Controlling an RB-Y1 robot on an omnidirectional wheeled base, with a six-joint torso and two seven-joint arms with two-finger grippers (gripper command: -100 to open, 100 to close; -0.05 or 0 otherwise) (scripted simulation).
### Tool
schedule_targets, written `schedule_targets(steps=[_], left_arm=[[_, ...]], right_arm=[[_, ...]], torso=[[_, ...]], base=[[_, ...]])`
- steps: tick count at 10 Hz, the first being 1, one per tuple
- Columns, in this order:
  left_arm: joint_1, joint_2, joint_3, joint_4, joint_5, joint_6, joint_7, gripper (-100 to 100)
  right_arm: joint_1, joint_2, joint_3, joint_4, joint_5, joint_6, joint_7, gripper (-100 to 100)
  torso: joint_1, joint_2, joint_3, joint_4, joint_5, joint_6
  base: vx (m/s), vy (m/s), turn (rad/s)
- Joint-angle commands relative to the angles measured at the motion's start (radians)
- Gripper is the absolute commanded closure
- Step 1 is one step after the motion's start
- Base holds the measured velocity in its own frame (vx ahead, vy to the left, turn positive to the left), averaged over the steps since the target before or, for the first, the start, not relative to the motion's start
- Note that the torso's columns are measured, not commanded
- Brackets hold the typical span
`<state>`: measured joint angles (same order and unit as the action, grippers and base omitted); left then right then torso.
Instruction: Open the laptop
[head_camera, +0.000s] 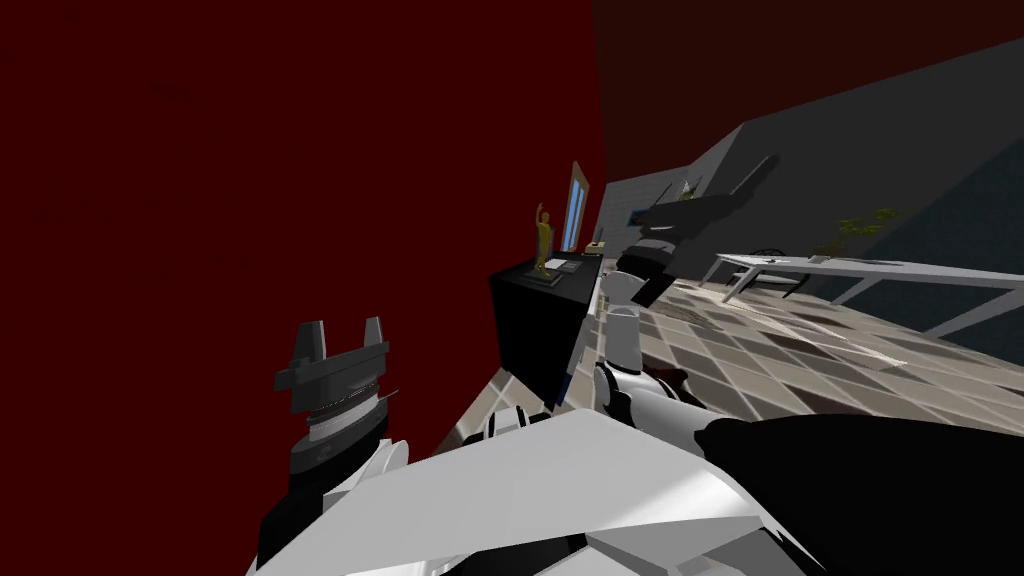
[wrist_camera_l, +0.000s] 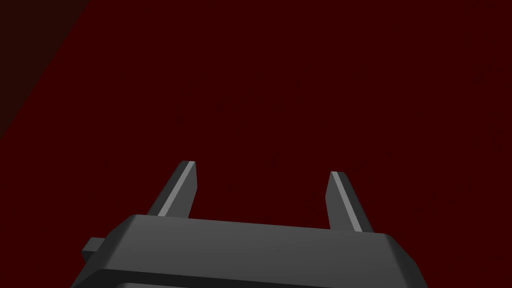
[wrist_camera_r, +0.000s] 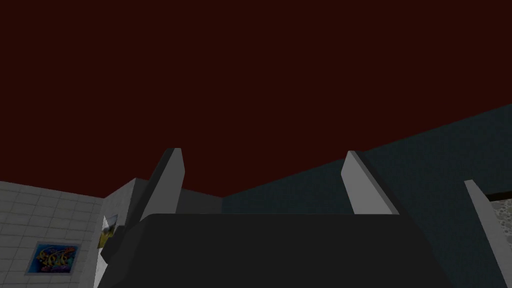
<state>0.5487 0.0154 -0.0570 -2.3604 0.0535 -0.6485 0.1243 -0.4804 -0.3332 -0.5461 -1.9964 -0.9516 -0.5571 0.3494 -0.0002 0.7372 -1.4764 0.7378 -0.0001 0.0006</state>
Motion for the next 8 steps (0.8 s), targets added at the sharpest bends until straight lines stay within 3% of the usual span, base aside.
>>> schedule_targets(steps=[1,2,3,4,5,6,7,8], left_arm=[[0.0,0.0,0.0,0.0,0.0,0.0,0.0,0],[0.0,0.0,0.0,0.0,0.0,0.0,0.0,0],[0.0,0.0,0.0,0.0,0.0,0.0,0.0,0],[0.0,0.0,0.0,0.0,0.0,0.0,0.0,0],[0.0,0.0,0.0,0.0,0.0,0.0,0.0,0],[0.0,0.0,0.0,0.0,0.0,0.0,0.0,0],[0.0,0.0,0.0,0.0,0.0,0.0,0.0,0],[0.0,0.0,0.0,0.0,0.0,0.0,0.0,0]], right_arm=[[-0.072,-0.016,-0.04,0.039,-0.064,-0.007,0.018,-100],[-0.11,-0.032,-0.079,0.075,-0.103,-0.013,0.033,-100],[-0.131,-0.032,-0.079,0.075,-0.125,-0.013,0.033,-100],[-0.168,-0.049,-0.118,0.114,-0.158,-0.02,0.046,-100],[-0.188,-0.049,-0.118,0.114,-0.185,-0.02,0.046,-100],[-0.225,-0.065,-0.157,0.153,-0.221,-0.027,0.057,-100],[-0.242,-0.065,-0.157,0.154,-0.244,-0.027,0.057,-100],[-0.273,-0.082,-0.196,0.183,-0.278,-0.035,0.067,-100]], torso=[[0.001,0.0,0.0,0.0,0.0,-0.001],[0.0,0.001,0.0,0.0,0.0,0.0],[0.001,0.001,0.0,0.0,0.0,-0.001],[0.0,0.001,0.0,0.0,0.0,0.0],[0.001,0.001,0.0,0.0,0.0,-0.001],[0.0,0.001,0.0,0.0,0.0,0.0],[0.001,0.0,0.0,0.0,0.0,-0.001],[0.0,0.0,0.0,0.0,0.0,0.0]], base=[[-0.016,0.005,0.152],[-0.014,0.014,0.271],[-0.009,0.009,0.133],[-0.005,0.018,0.255],[-0.005,0.013,0.132],[0.002,0.02,0.246],[0.003,0.017,0.138],[0.014,0.025,0.238]])
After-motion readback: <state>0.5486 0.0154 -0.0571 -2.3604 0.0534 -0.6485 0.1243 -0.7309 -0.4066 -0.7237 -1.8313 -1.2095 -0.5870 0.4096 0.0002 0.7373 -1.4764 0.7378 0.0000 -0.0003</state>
